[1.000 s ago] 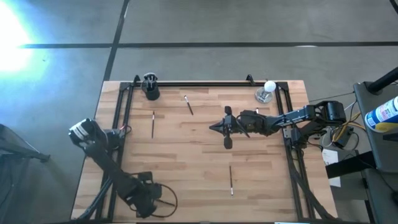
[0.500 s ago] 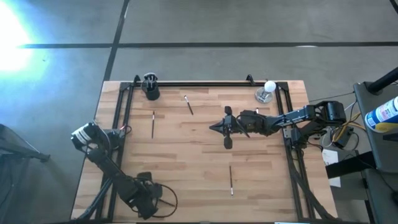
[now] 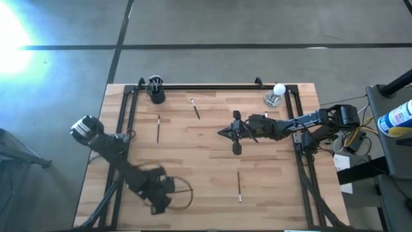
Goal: Put items in baskets/containers
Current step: Put the liner brush into the pen holder
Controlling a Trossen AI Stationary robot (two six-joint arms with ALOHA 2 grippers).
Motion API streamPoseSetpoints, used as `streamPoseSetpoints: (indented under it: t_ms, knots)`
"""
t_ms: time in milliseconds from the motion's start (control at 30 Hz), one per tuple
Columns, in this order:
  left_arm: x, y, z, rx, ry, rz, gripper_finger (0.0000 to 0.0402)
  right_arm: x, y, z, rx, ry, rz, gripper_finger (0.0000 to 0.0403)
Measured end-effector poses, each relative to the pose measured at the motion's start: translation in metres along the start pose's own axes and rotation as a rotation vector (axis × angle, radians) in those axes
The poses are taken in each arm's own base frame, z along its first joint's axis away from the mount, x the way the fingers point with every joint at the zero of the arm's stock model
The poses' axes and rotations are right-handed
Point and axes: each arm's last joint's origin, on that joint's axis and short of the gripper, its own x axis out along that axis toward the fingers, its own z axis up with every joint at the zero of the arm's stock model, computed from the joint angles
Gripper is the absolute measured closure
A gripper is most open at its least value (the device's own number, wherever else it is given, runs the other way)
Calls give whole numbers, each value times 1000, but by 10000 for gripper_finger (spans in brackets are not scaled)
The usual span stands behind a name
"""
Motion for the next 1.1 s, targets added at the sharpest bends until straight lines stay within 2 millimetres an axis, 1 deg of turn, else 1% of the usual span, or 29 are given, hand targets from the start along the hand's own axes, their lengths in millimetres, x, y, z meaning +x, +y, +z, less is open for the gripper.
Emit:
streamPoseSetpoints:
  t_ms: [100, 167, 233, 333, 433, 567, 667, 800, 933, 1000, 1100]
  knots:
    - [-13, 20, 21, -26, -76, -54, 401, -5, 6, -2, -27, 61, 18, 394]
    - [-16, 36, 34, -55, -105, -104, 401, -9, 13, -2, -58, 113, 15, 392]
    - [-15, 52, 47, -95, -130, -167, 401, -12, 21, -3, -105, 169, 1, 385]
    - [-14, 78, 66, -201, -167, -280, 401, -19, 34, -4, -173, 245, -33, 370]
    - [-7, 102, 84, -328, -173, -359, 401, -24, 48, -5, -239, 286, -45, 351]
    - [-2, 128, 104, -472, -184, -438, 401, -26, 66, -7, -320, 293, -10, 325]
    - [0, 140, 116, -499, -215, -491, 401, -23, 75, -8, -371, 296, 22, 312]
    - [-4, 150, 128, -526, -243, -547, 401, -15, 80, -4, -419, 310, 32, 302]
    - [-5, 154, 132, -539, -243, -557, 401, -3, 83, -2, -511, 369, -6, 296]
    - [-6, 155, 134, -537, -252, -564, 401, 4, 84, 3, -556, 384, -24, 296]
    - [-6, 156, 134, -539, -255, -565, 401, 13, 87, 4, -614, 425, -12, 296]
